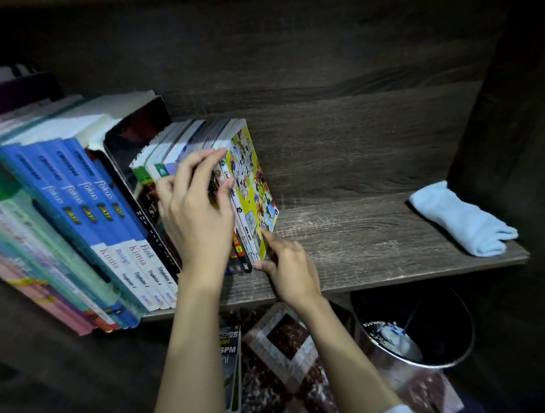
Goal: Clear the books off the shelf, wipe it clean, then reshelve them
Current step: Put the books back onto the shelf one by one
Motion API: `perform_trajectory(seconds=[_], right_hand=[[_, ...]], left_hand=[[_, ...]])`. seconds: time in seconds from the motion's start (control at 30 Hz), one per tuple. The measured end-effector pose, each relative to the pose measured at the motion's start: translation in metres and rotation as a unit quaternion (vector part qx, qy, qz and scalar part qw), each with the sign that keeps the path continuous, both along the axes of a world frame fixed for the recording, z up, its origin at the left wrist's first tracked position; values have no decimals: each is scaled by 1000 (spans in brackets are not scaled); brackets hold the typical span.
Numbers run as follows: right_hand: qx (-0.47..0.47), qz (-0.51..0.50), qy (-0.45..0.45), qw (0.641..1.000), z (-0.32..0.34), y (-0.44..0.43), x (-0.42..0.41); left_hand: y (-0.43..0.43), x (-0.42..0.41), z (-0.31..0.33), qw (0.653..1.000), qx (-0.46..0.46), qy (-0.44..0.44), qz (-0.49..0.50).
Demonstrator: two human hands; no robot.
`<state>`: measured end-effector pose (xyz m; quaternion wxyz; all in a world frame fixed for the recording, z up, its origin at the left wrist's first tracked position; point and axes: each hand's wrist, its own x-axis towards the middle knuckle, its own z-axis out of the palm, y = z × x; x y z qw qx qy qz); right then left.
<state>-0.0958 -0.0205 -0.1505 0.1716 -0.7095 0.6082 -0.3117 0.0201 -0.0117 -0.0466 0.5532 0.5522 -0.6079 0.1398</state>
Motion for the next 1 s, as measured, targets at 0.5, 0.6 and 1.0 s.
perform_trajectory(seconds=[0.5, 0.6, 1.0], right_hand=[[-86, -53, -38, 994, 1, 26, 4], [-152, -68, -52, 985, 0, 41, 7], [-169, 42, 211, 962, -42, 92, 7]], left_hand=[[26, 8, -6, 991, -8, 103, -82], [34, 12, -5, 987, -23, 133, -88], [99, 84, -51, 791, 497, 179, -311]])
